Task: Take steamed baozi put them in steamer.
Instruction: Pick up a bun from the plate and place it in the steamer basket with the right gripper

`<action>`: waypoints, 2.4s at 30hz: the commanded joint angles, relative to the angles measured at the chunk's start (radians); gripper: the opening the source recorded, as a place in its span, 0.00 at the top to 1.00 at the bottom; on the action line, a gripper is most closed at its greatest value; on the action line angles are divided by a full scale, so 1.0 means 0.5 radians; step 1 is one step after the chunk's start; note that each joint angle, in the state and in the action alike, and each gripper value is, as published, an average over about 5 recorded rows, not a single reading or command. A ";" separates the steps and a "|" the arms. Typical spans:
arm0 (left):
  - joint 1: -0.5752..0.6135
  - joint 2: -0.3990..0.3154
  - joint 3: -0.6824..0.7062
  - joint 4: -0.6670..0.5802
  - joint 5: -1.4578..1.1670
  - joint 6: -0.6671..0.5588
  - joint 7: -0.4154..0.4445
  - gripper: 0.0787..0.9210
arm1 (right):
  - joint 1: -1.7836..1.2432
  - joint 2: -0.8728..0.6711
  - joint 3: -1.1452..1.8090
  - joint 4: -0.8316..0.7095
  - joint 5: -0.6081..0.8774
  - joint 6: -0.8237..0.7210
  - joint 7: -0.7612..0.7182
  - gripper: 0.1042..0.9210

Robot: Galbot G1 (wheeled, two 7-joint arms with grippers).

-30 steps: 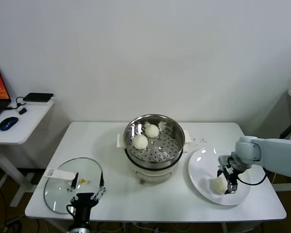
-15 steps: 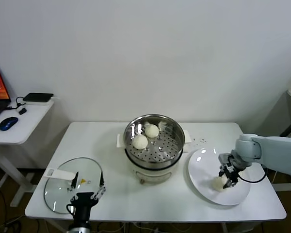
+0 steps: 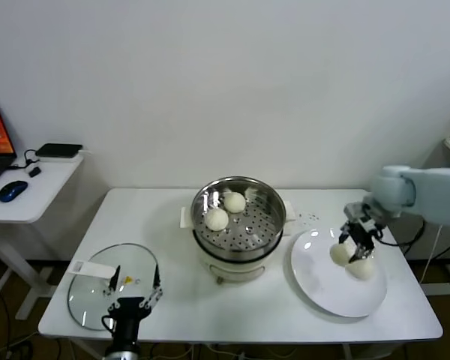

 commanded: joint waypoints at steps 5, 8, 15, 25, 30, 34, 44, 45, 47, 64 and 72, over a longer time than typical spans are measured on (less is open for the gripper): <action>0.004 0.012 0.003 0.010 -0.002 -0.009 -0.002 0.12 | 0.586 0.332 0.095 -0.066 0.254 0.699 -0.175 0.41; 0.005 0.014 0.003 0.010 0.000 -0.011 -0.005 0.12 | 0.564 0.449 0.202 -0.010 0.274 0.774 -0.126 0.41; 0.019 0.014 0.005 0.002 0.007 -0.026 -0.007 0.12 | 0.397 0.840 0.394 -0.060 0.178 0.972 -0.067 0.41; 0.030 0.010 -0.003 -0.008 0.016 -0.042 -0.001 0.12 | -0.018 1.148 0.369 -0.282 -0.014 1.156 -0.017 0.40; 0.027 0.008 -0.004 -0.019 0.013 -0.034 0.003 0.12 | -0.213 1.239 0.365 -0.456 -0.096 1.210 -0.021 0.39; 0.028 0.005 -0.013 -0.010 0.009 -0.039 0.003 0.12 | -0.314 1.310 0.367 -0.589 -0.147 1.251 -0.029 0.39; 0.022 0.002 -0.047 0.016 -0.013 -0.053 0.004 0.12 | -0.424 1.396 0.369 -0.736 -0.194 1.311 -0.071 0.38; 0.021 0.001 -0.048 0.017 -0.013 -0.056 0.004 0.12 | -0.429 1.398 0.369 -0.739 -0.196 1.311 -0.074 0.38; 0.022 0.001 -0.048 0.017 -0.014 -0.057 0.004 0.12 | -0.438 1.401 0.368 -0.749 -0.199 1.313 -0.079 0.38; 0.018 0.001 -0.049 0.023 -0.023 -0.064 0.004 0.12 | -0.498 1.445 0.372 -0.845 -0.252 1.353 -0.090 0.36; 0.018 0.012 -0.045 0.020 -0.026 -0.060 0.005 0.12 | -0.381 1.393 0.331 -0.835 -0.128 1.402 -0.161 0.16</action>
